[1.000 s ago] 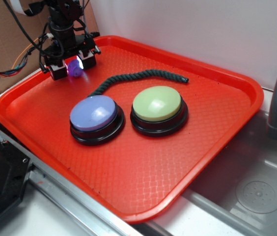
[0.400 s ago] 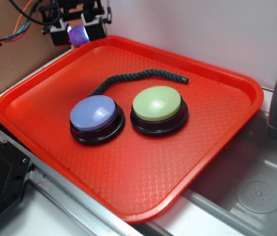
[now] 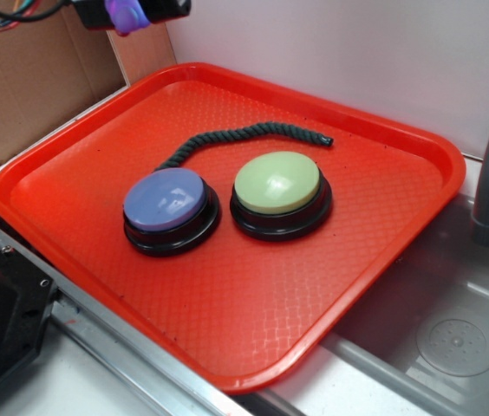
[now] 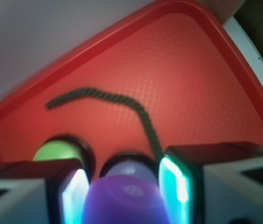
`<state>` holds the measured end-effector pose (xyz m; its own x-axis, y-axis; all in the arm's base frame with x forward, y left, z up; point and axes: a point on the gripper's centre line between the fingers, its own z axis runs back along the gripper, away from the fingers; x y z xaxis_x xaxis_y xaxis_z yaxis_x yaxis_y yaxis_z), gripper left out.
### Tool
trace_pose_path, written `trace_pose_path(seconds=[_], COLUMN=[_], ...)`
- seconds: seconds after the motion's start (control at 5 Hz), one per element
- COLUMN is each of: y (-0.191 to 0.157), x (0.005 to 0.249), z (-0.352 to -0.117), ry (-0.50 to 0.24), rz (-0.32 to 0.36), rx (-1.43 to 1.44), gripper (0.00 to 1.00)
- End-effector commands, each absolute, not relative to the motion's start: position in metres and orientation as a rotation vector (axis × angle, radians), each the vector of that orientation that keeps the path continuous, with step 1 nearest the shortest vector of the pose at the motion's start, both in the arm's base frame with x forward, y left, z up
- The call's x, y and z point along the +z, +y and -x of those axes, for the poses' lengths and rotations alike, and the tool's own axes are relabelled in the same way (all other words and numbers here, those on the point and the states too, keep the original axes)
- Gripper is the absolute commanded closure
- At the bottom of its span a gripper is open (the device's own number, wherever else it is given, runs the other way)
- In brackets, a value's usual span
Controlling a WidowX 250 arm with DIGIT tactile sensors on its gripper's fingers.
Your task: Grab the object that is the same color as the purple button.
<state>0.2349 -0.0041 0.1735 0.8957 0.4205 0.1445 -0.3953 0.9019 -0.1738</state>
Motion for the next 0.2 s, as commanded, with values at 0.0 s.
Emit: trace_pose_path(seconds=[0.0], y=[-0.0008], x=[0.1941], z=[-0.2027], ry=[-0.226], rz=[0.205], rx=[0.370], gripper=[1.00])
